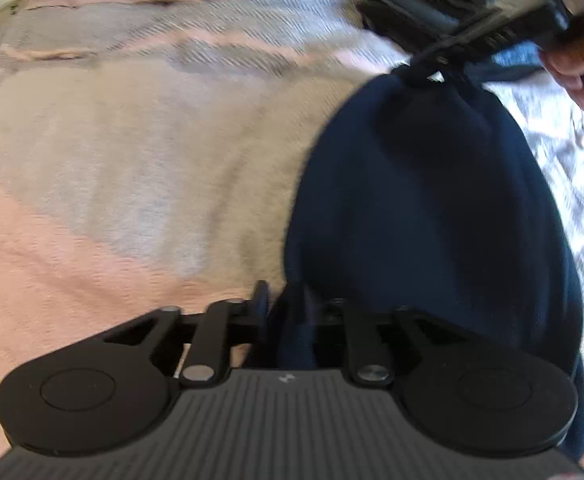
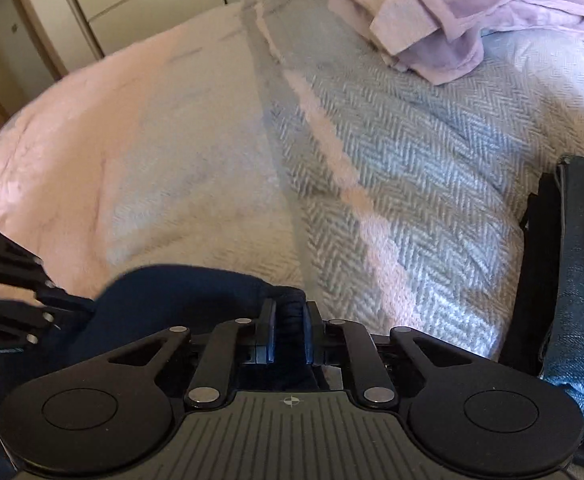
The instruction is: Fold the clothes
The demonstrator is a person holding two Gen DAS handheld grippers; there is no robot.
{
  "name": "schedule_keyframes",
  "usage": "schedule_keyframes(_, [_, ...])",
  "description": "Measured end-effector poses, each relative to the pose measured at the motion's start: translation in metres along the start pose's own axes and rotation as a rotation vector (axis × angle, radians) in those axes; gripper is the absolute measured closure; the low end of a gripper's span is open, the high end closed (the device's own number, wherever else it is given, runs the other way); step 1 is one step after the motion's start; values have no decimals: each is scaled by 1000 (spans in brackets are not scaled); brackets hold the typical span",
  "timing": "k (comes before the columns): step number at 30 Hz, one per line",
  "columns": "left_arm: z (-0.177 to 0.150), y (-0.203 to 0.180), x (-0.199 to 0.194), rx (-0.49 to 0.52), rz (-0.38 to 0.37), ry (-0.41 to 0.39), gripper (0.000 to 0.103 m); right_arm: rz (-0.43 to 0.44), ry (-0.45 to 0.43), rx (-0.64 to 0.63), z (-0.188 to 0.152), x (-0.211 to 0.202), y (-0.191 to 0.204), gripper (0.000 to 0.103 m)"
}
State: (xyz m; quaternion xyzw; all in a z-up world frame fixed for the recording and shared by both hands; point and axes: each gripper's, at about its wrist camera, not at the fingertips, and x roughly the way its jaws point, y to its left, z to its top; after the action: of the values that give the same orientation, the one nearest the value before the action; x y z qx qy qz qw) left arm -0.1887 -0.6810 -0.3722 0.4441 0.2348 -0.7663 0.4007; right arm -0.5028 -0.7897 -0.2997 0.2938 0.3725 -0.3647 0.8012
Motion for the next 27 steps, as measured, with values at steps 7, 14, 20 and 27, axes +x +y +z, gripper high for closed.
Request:
schedule_keyframes(7, [-64,28,-66,-63,120,64,73,-6,-78,-144,-14,-37,51,55])
schedule_keyframes(14, [-148,39,-80,-92,190,200,71,214,8,-319,-27,2,127,55])
schedule_keyframes(20, [-168,50,-74,-59,142,228,94,272,28,-613,-27,27,178,55])
schedule_keyframes(27, [-170,48,-103,-61,178,145,101,232,110,-944,-20,60,189,56])
